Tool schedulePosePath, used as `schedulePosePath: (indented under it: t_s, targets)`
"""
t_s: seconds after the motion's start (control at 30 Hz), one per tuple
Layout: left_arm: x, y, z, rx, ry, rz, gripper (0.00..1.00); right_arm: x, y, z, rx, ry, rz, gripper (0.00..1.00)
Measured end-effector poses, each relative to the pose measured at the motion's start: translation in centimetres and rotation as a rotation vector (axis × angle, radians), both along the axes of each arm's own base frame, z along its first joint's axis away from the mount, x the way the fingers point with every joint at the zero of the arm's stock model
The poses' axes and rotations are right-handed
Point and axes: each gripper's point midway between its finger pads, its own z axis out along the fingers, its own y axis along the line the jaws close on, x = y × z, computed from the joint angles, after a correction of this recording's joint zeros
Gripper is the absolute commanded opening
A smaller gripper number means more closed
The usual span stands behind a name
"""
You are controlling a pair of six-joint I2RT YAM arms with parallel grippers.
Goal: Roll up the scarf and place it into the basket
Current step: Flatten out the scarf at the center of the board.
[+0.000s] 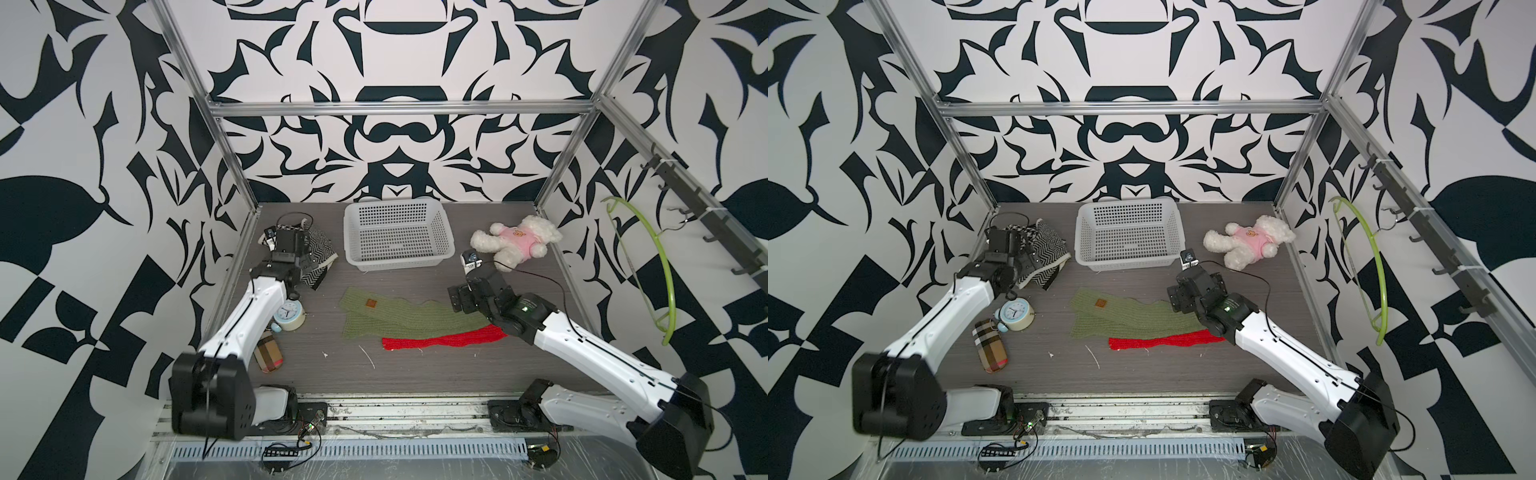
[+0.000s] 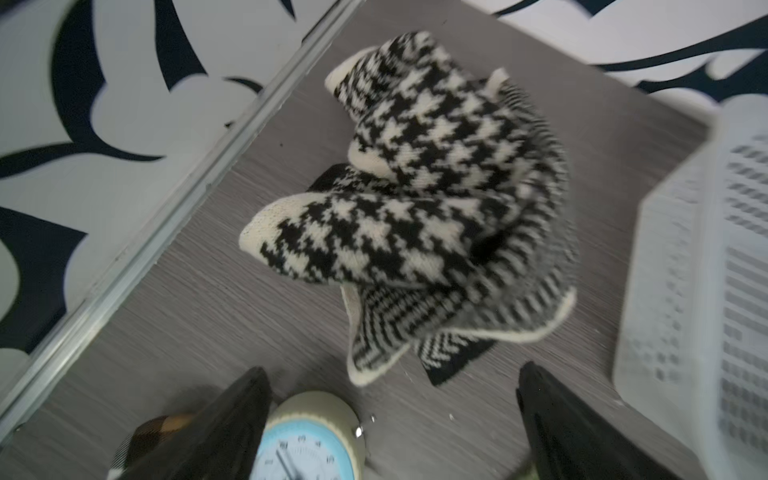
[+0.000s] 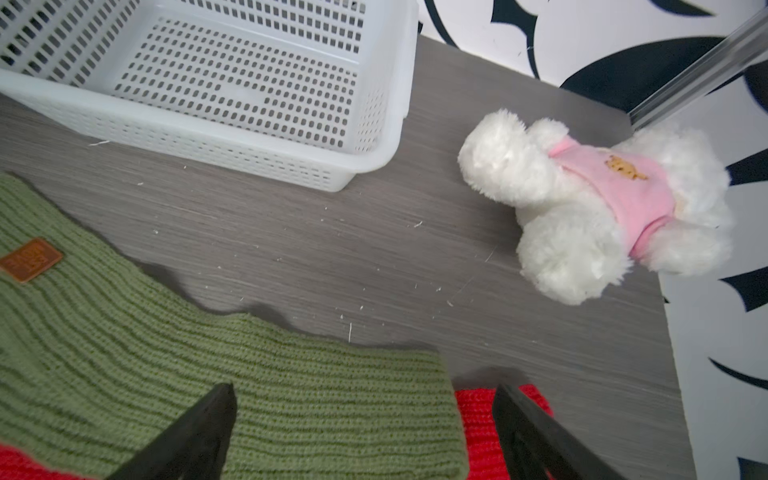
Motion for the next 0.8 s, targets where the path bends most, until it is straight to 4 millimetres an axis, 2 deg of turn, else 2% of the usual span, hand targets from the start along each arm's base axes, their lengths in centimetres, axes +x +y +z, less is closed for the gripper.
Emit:
schedulePosePath:
  t_s: [0.1, 0.17, 0.23, 0.37, 0.47, 0.57, 0.6, 0.7, 0.8]
  targets:
    - [1.3, 0.5, -3.2, -0.040, 0.088, 0.012, 0.99, -1.1, 0.0, -0.6, 0.007, 0.043, 0.004, 0.99]
    - [2.2, 0.2, -4.7, -0.066, 0.127, 0.003, 0.99, -1.7, -0.1, -0.9, 0.012, 0.060, 0.000, 0.99]
    - [4.0, 0.0, -5.8, -0.087, 0.154, -0.005, 0.99, -2.2, -0.4, -1.3, 0.009, 0.076, -0.006, 0.99]
    - [8.0, -0.6, -7.1, -0.139, 0.131, -0.028, 0.99, -2.7, -1.0, -2.4, -0.012, 0.102, -0.022, 0.99]
    - [9.6, -1.1, -6.7, -0.171, 0.070, -0.060, 0.99, -2.8, -1.5, -3.3, -0.040, 0.121, -0.040, 0.99]
    - [9.7, -1.4, -4.4, -0.184, 0.007, -0.090, 0.99, -2.7, -2.0, -4.2, -0.078, 0.141, -0.078, 0.99]
    - [9.2, -1.5, -3.0, -0.189, -0.020, -0.096, 0.99, -2.6, -2.4, -4.7, -0.098, 0.153, -0.100, 1.00]
    - [6.5, -1.4, 3.0, -0.203, -0.117, -0.083, 0.99, -2.3, -4.0, -6.5, -0.135, 0.215, -0.181, 0.93]
    - [3.4, -1.2, 10.0, -0.215, -0.264, -0.073, 0.99, -1.4, -7.5, -8.1, -0.105, 0.297, -0.347, 0.88]
